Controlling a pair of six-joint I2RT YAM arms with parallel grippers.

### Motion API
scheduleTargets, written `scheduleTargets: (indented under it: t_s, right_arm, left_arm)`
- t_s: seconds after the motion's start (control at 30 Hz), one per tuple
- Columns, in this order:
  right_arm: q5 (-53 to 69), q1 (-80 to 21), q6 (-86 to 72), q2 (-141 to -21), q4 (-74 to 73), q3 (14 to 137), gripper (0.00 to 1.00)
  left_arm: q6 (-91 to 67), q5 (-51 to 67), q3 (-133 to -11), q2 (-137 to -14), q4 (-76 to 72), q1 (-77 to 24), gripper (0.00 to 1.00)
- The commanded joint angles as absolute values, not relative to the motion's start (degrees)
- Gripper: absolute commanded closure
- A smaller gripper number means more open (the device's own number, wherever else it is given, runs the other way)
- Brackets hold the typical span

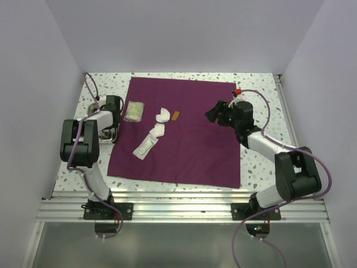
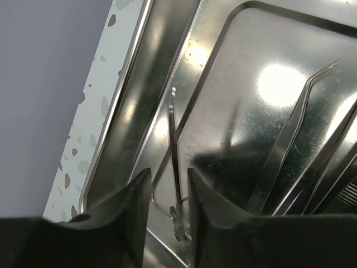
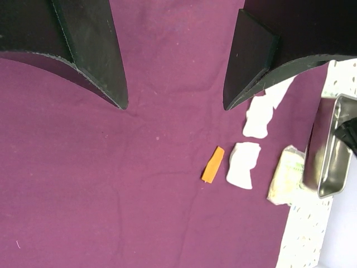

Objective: Prepare the surgical pack

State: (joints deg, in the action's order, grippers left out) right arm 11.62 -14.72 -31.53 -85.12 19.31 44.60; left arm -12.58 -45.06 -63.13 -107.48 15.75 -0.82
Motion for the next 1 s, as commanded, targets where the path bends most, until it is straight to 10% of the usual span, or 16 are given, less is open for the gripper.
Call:
scheduleTargets:
  t_s: [0.0, 0.4, 0.77, 0.97]
  right_arm:
    - [12.2, -15.1, -31.6, -85.6, 22.2, 44.4, 0.28]
    - [11.8, -17.9, -30.9, -87.5, 20.3, 46.7, 0.28]
    - [10.9, -21.4, -29.5, -86.8, 16.3, 48.6, 0.28]
    - [10.7, -22.1, -28.0, -84.3, 15.2, 46.6, 0.30]
  left_arm:
    - [-13.6, -47.5, -66.0, -107.3, 14.2, -0.5, 0.58]
    - [-15.5, -41.1, -62.6, -95.6, 14.5, -1.6, 0.42]
    - [-17.5, -6.1, -58.6, -84.6, 7.5, -3.2, 0.28]
    - [-12.9, -10.4, -65.8, -92.6, 10.5, -12.0, 0.24]
